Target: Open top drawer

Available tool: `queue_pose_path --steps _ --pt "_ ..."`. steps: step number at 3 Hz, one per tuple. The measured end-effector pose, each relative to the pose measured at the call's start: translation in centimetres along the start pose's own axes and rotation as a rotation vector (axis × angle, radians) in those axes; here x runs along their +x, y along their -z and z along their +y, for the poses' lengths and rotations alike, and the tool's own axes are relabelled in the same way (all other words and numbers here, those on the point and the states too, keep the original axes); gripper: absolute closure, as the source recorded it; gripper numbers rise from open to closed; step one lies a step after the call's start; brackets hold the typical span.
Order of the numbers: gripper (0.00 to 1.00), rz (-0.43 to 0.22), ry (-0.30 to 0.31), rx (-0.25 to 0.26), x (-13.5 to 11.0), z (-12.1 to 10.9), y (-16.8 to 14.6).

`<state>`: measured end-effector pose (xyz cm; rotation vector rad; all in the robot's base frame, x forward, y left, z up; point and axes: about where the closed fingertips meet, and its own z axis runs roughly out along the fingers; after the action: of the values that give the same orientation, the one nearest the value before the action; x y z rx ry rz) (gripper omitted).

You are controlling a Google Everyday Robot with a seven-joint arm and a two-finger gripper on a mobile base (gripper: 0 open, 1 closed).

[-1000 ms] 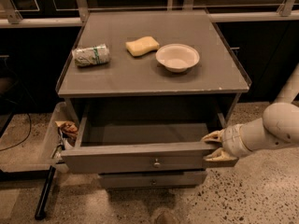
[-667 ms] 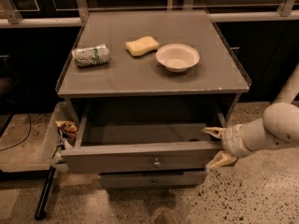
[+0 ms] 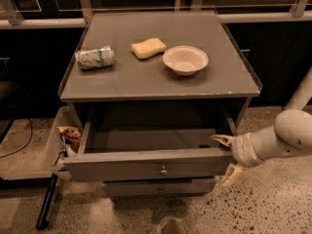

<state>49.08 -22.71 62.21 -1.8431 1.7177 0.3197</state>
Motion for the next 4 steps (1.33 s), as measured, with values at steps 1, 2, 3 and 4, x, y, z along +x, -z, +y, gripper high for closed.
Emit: queue_pose_path --steps 1,2,3,4 --pt "0.38 -0.005 -0.01 -0.012 0.26 0.75 0.16" --pt "0.62 -0.005 -0.01 -0.012 0.11 0.65 0.38" --pt "0.85 -0.004 -0.01 -0.011 0.06 0.72 0.51" --pt "0.85 0.003 -0.015 -0.002 0.0 1.32 0.87"
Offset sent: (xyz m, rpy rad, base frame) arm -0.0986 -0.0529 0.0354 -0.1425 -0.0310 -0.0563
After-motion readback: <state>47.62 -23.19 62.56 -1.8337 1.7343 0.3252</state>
